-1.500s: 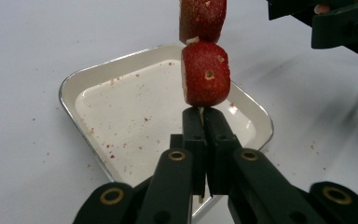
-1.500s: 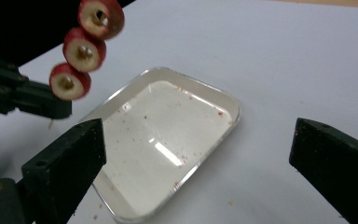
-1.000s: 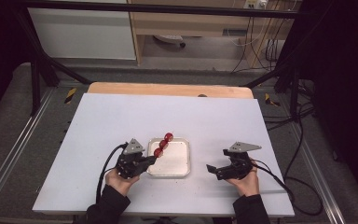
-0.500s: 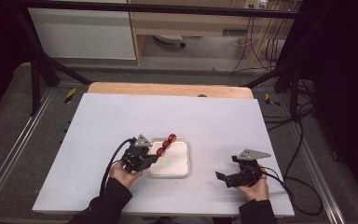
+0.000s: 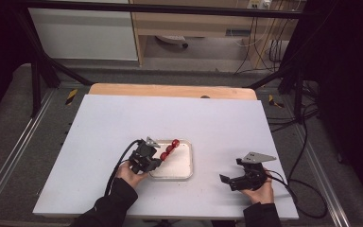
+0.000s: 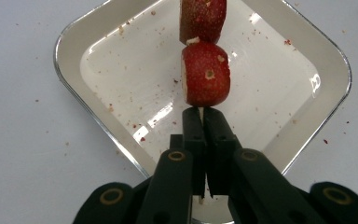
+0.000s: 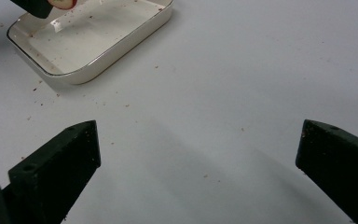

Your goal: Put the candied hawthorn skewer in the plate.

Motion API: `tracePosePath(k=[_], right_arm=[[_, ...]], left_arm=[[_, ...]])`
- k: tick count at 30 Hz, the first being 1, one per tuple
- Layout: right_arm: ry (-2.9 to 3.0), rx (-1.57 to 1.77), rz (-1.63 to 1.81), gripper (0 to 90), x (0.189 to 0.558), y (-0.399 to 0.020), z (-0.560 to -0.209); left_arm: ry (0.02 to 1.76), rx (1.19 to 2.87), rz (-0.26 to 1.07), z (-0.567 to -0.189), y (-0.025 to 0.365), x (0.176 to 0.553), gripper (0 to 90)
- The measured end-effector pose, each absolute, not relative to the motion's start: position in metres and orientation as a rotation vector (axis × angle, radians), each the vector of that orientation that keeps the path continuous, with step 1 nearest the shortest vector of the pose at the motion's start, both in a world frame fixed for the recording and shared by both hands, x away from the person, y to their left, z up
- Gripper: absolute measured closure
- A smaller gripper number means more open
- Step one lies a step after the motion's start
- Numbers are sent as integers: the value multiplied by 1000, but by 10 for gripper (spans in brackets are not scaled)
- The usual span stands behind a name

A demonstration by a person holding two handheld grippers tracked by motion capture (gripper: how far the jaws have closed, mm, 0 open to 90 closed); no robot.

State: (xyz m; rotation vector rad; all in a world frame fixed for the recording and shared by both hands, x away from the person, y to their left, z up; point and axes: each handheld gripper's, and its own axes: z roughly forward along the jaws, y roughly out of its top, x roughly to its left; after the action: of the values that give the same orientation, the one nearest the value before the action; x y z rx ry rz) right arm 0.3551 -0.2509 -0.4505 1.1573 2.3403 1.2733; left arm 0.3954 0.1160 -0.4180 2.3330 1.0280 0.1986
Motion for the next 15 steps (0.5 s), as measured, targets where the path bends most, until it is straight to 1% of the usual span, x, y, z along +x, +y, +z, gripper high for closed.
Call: tracePosePath(k=[4,15], right_arm=[[2342,1153,1273,5,355,-251,-451],[2344,1158,1286,4,354,-253,-450]], left_arm=[[1040,2368,190,-420,112,395,879],[1058,2427,222,-425,102,395,877]])
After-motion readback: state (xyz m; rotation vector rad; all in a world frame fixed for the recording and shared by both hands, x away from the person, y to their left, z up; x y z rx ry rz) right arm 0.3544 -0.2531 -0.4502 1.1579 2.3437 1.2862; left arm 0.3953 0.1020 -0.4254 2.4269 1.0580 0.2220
